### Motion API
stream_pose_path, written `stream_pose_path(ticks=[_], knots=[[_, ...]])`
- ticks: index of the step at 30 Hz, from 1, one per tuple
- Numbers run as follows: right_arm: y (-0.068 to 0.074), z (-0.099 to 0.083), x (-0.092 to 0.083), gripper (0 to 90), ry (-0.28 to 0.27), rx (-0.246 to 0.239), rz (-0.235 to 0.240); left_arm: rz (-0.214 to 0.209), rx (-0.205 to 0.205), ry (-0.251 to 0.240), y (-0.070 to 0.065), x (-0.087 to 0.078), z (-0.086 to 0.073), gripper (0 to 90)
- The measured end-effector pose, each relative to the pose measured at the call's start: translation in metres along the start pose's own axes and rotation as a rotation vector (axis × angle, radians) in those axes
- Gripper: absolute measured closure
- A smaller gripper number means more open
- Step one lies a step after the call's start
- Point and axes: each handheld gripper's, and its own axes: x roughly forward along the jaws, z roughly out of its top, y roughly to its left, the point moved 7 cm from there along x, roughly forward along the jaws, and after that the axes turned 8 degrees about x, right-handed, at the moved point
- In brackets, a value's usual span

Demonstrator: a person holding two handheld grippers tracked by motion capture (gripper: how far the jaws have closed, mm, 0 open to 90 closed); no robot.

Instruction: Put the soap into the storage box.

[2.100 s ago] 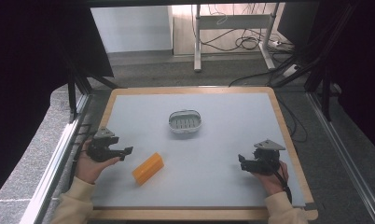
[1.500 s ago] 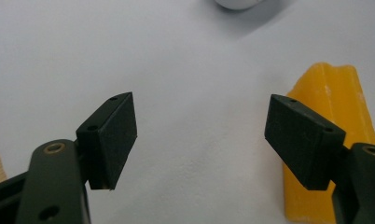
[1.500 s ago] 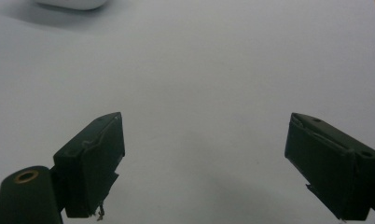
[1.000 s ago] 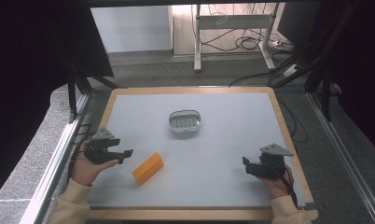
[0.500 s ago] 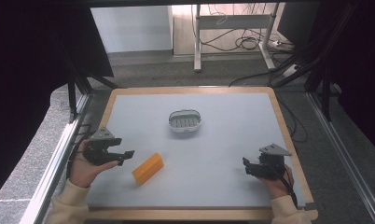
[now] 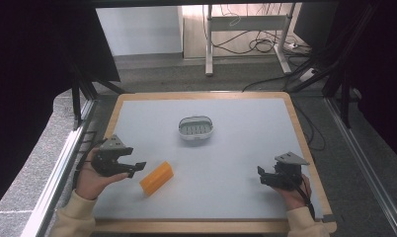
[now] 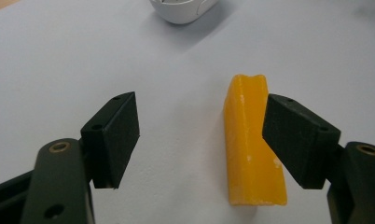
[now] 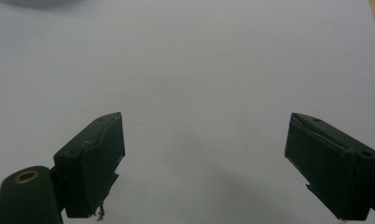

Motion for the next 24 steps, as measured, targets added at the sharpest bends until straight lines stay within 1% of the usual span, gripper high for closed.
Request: stream_pose_path(ticks=[7, 10, 22, 24], knots=[[0.0, 0.0, 0.0, 12.3, 0.0, -0.001, -0.002, -0.016, 0.027, 0.01, -0.004, 0.003, 0.007, 26.7], [0.0, 0.0, 0.0, 12.3, 0.0, -0.003, -0.002, -0.028, 0.034, 0.021, -0.007, 0.006, 0.008, 26.6], [0.002, 0.0, 0.0, 12.3, 0.001, -0.011, 0.006, -0.04, 0.065, 0.051, -0.015, 0.013, 0.011, 25.9], [0.002, 0.0, 0.0, 12.3, 0.001, -0.012, 0.008, -0.045, 0.071, 0.063, -0.017, 0.015, 0.011, 25.9]])
